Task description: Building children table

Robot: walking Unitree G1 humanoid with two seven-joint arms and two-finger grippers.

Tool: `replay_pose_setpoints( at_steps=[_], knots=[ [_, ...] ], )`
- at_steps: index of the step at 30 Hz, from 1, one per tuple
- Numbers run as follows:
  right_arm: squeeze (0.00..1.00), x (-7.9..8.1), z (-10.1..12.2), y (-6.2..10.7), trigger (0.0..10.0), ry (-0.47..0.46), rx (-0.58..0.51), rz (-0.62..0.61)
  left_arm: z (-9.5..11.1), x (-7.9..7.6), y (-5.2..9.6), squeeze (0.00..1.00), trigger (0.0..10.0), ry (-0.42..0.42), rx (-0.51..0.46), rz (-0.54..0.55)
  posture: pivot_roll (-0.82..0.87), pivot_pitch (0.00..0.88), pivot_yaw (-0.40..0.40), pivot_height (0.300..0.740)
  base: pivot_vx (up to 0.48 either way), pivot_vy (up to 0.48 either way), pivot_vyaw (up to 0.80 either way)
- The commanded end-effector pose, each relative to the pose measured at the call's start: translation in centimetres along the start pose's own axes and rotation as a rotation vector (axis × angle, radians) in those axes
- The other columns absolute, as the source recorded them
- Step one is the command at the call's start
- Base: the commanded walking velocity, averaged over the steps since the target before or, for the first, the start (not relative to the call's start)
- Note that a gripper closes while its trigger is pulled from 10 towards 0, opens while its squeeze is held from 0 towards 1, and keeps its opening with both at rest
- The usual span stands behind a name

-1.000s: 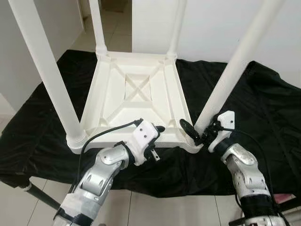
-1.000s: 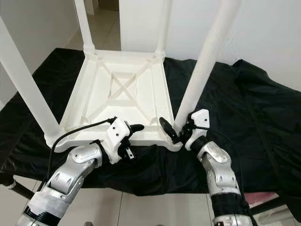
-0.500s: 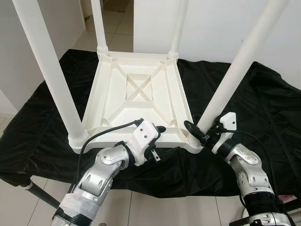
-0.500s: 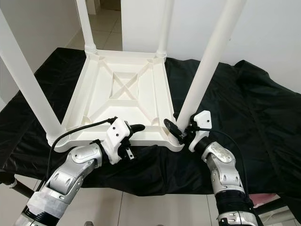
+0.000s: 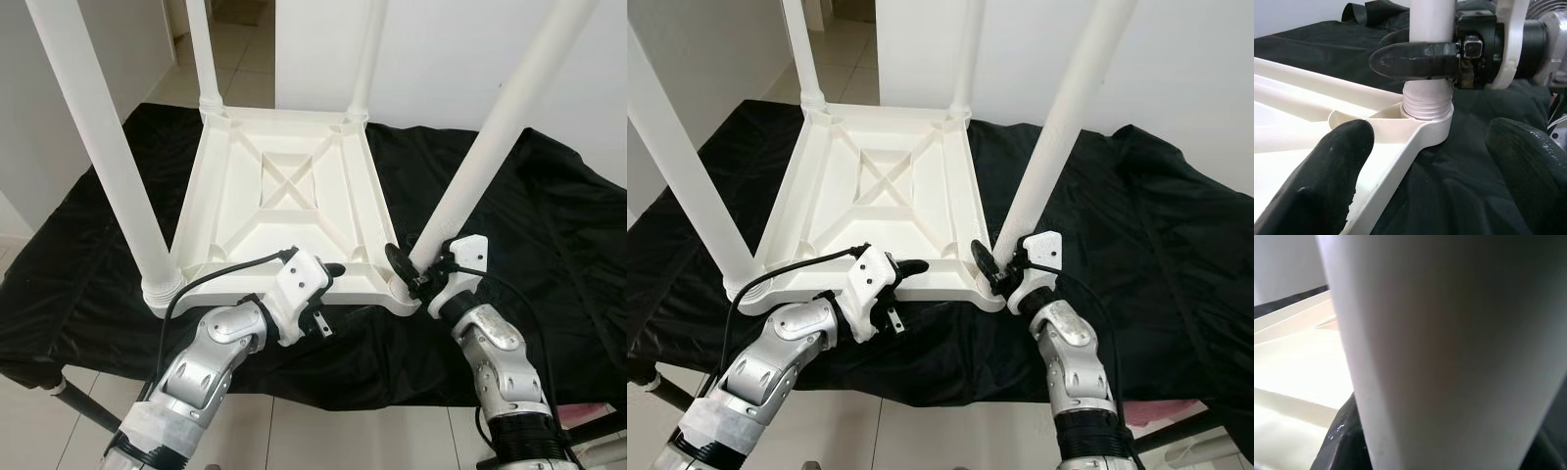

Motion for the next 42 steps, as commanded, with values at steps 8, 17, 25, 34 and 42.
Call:
replay_pose_setpoints(
  at_steps=[8, 17, 25, 34, 42],
  knots=[
    [0.00, 0.4, -1.7, 1.6, 10.0, -0.055, -0.008, -0.252, 0.3, -1.2, -0.1, 0.00, 10.0, 0.001, -0.019, -0.093, -0.01, 0.000, -0.038, 0.740, 0.000, 0.000, 0.00],
    [0.00, 1.8, -2.2, 2.3, 10.0, -0.068, -0.011, -0.286, 0.4, -1.2, -0.1, 0.00, 10.0, 0.006, -0.021, -0.110, -0.02, 0.000, -0.018, 0.740, 0.000, 0.000, 0.00],
    [0.71, 1.4, -2.0, 2.5, 10.0, -0.064, -0.009, -0.311, 0.4, -1.1, -0.1, 0.00, 10.0, 0.005, -0.019, -0.115, -0.02, 0.000, -0.017, 0.740, 0.000, 0.000, 0.00],
    [1.00, 1.1, -1.0, 2.3, 10.0, -0.040, -0.036, -0.220, 0.4, -1.0, 0.1, 0.00, 10.0, 0.001, -0.017, -0.118, -0.02, 0.000, -0.013, 0.740, 0.000, 0.000, 0.00],
    [0.00, 1.1, -0.1, 1.5, 10.0, -0.025, -0.015, -0.014, 0.5, -0.9, 0.1, 0.00, 10.0, -0.004, -0.018, -0.122, -0.02, 0.000, -0.017, 0.740, 0.000, 0.000, 0.00]
  ],
)
Point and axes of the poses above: a point about 5 cm out from each wrist's last joint towards the gripper, its own y axis pointing back from the gripper into the wrist, its own z axis along the axis of the wrist's last joint, x = y × z, the point moved 5 cm from there along -y, pointing out of the wrist towards the gripper, and after that the axes turned 11 degrees about -y, right-handed, at the moved point
